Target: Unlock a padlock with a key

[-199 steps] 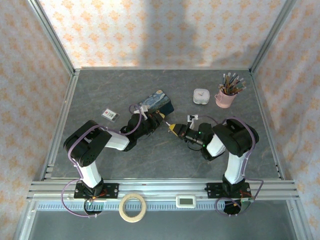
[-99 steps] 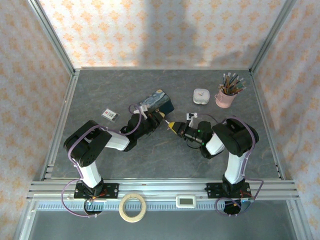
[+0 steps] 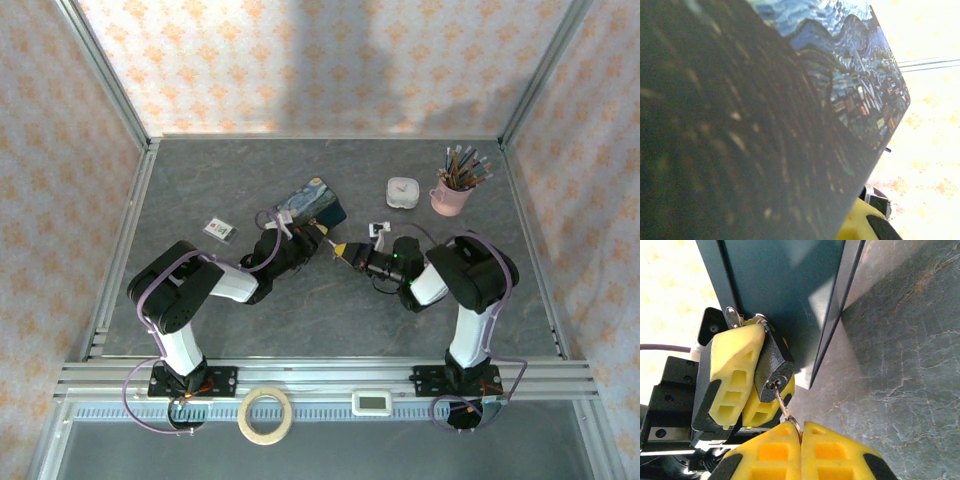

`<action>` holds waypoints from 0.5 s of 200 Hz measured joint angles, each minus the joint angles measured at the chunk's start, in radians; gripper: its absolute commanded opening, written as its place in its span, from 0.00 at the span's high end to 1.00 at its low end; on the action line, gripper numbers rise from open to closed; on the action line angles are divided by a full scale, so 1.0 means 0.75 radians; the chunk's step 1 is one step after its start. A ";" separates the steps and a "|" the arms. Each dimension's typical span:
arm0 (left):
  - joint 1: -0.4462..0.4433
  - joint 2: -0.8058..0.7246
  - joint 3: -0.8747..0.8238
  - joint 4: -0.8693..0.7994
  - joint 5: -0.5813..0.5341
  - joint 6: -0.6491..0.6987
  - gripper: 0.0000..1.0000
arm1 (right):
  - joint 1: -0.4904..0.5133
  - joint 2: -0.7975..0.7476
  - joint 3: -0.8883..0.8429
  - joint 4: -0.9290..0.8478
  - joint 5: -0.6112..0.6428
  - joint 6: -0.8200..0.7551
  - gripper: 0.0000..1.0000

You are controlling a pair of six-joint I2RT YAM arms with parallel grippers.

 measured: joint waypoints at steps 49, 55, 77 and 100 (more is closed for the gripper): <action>0.009 -0.016 -0.002 -0.013 -0.004 0.017 1.00 | -0.001 -0.084 0.050 -0.202 0.005 -0.070 1.00; 0.009 -0.021 -0.004 -0.012 -0.004 0.020 1.00 | -0.001 -0.085 0.052 -0.207 0.003 -0.061 1.00; 0.011 -0.025 -0.009 -0.005 -0.007 0.020 1.00 | -0.001 -0.080 0.057 -0.185 -0.015 0.047 1.00; 0.015 -0.025 -0.021 0.026 -0.010 0.020 1.00 | -0.001 -0.024 0.056 -0.072 -0.036 0.215 1.00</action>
